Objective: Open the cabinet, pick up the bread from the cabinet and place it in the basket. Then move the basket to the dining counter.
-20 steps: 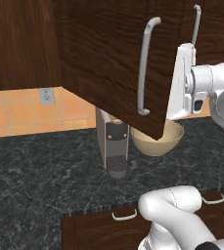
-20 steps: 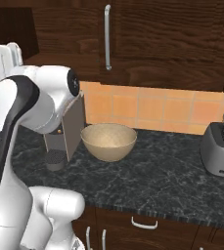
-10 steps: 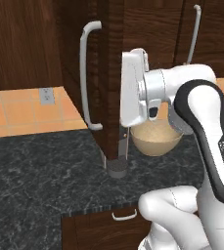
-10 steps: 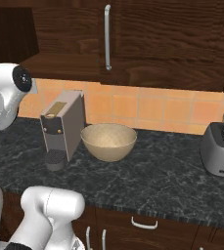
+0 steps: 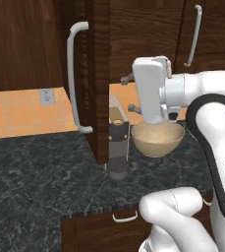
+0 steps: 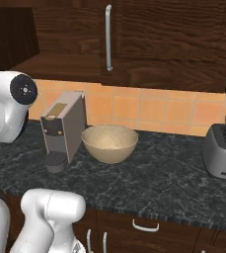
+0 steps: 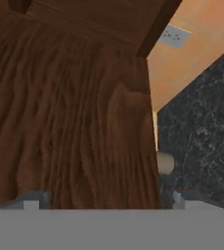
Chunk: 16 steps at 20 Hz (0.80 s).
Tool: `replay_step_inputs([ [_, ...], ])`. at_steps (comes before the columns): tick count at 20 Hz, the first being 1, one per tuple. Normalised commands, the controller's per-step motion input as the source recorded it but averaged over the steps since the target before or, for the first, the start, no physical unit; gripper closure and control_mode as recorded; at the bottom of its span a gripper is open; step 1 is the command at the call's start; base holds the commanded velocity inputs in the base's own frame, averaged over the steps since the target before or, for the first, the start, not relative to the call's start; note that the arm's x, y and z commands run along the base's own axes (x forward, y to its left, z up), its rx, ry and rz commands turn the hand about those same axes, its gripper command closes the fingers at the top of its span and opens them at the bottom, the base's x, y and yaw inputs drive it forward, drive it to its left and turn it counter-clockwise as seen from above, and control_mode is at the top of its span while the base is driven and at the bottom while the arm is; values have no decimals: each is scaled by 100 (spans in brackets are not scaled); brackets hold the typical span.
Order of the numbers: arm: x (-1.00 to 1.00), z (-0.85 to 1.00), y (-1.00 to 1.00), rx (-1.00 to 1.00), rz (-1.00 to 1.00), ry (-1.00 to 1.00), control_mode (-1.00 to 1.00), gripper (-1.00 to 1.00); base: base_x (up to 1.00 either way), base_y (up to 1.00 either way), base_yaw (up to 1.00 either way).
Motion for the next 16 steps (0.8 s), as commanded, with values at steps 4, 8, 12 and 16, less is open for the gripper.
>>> replay_step_inputs([
  [4, 1, 6, -100, -8, -13, -22, -100, -100, 0, 0, 0],
  [8, 0, 29, -100, -24, -20, -13, -100, -100, 0, 0, 0],
  [12, 0, 31, -99, -37, -27, -9, -100, -100, 0, 0, 0],
  [16, 0, 33, -56, -44, -31, -11, -100, -100, 0, 0, 0],
])
